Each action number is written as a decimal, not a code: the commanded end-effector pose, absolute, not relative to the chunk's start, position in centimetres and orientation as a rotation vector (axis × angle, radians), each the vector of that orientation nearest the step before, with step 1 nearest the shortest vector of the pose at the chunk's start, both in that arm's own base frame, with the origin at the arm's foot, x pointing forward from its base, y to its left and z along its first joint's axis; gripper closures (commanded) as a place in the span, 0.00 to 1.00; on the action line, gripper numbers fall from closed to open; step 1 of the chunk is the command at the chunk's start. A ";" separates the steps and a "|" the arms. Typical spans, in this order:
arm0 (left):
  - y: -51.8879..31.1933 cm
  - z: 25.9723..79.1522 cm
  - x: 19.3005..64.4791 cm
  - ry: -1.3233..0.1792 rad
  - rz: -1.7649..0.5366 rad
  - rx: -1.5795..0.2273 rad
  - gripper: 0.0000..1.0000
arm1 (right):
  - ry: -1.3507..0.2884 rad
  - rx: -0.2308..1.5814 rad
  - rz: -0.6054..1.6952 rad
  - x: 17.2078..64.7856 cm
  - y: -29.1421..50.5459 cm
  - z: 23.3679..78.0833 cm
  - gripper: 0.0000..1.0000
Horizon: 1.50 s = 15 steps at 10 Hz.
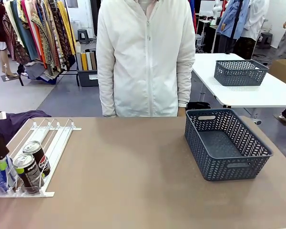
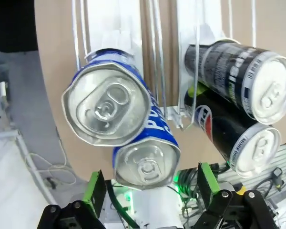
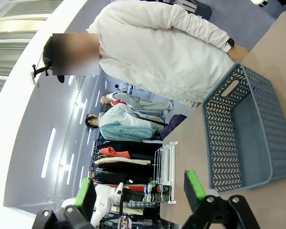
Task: Retrieve and store the cans from the dispenser.
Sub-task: Pick up one can from the Automatic Can Dispenser and place it in the middle of the table.
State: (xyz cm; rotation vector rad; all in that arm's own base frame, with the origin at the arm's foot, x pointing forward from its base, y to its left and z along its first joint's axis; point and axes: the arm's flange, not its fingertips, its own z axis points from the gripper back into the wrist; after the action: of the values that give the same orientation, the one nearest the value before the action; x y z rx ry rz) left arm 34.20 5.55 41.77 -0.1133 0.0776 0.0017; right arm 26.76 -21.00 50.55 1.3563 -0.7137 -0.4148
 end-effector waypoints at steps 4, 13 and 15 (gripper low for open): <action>5.5 38.7 32.0 0.030 0.082 -0.065 0.00 | -0.741 1.374 -0.410 27.1 -20.9 50.9 0.00; 5.2 38.2 32.6 0.031 0.067 -0.099 1.00 | -0.741 1.374 -0.410 27.1 -20.9 50.9 0.00; 5.4 38.4 32.6 0.018 0.071 -0.109 1.00 | -0.741 1.374 -0.410 27.1 -20.9 50.9 0.00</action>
State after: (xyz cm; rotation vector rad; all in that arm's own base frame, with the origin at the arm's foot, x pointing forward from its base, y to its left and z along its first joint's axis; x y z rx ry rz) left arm 35.77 5.95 40.79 -0.0963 0.0341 0.0557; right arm 26.75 -20.98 50.55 1.3574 -0.7131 -0.4137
